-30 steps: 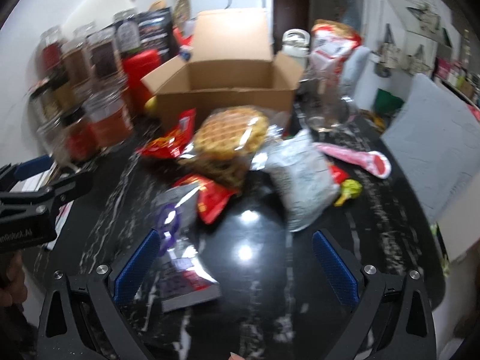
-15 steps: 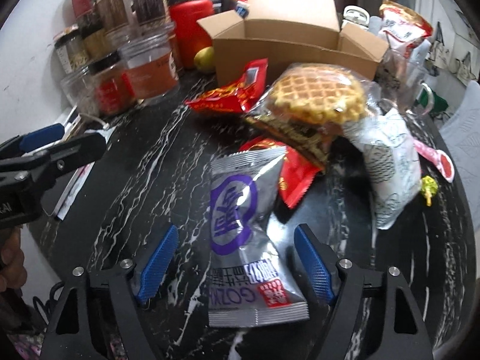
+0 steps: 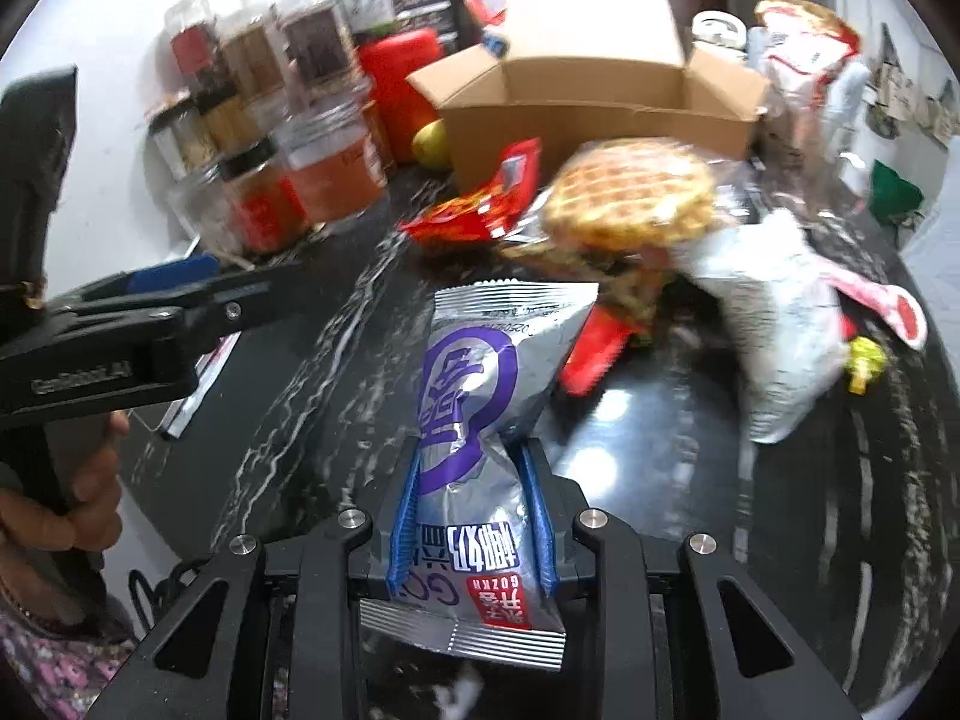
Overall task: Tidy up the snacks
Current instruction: 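Grasp the small red candy packet with the left gripper while the right gripper holds the chip bag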
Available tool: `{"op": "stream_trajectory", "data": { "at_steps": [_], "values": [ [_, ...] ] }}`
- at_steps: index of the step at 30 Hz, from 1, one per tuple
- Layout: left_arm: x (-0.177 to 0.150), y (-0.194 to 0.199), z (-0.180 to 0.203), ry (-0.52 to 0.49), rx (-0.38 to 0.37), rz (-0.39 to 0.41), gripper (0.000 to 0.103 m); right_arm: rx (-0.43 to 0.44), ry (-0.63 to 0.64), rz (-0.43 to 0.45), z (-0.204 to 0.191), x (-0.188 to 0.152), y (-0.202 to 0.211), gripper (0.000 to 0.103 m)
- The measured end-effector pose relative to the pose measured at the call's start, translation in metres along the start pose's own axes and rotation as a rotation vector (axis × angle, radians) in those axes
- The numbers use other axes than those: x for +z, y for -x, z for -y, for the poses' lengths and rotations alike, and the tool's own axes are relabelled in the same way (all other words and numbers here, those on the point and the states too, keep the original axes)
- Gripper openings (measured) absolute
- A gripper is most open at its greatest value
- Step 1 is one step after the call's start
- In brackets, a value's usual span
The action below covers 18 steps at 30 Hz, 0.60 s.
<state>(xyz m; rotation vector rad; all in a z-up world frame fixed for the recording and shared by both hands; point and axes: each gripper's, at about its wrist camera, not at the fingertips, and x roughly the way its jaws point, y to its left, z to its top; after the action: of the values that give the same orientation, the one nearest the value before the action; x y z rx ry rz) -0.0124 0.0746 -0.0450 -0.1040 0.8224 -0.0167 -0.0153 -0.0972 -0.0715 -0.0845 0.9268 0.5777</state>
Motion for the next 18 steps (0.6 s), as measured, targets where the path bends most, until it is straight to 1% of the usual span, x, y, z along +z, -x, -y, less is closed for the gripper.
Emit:
{"op": "stream_trajectory", "data": {
  "at_steps": [2, 7, 12, 14, 18],
  "values": [
    [0.003, -0.004, 0.009, -0.016, -0.02, -0.004, 0.103, -0.026, -0.027, 0.017, 0.01, -0.003, 0.011, 0.031],
    [0.008, -0.019, 0.04, -0.067, -0.099, -0.031, 0.103, -0.091, -0.109, 0.062, 0.043, -0.014, 0.035, 0.031],
    [0.011, -0.036, 0.07, -0.109, -0.169, -0.065, 0.103, -0.143, -0.178, 0.068, 0.073, -0.024, 0.046, 0.031],
    [0.012, -0.043, 0.079, -0.131, -0.186, -0.076, 0.103, -0.161, -0.201, 0.069, 0.084, -0.029, 0.05, 0.031],
    [0.012, -0.063, 0.095, -0.182, -0.189, -0.11, 0.103, -0.179, -0.232, 0.073, 0.095, -0.034, 0.053, 0.031]
  ]
}}
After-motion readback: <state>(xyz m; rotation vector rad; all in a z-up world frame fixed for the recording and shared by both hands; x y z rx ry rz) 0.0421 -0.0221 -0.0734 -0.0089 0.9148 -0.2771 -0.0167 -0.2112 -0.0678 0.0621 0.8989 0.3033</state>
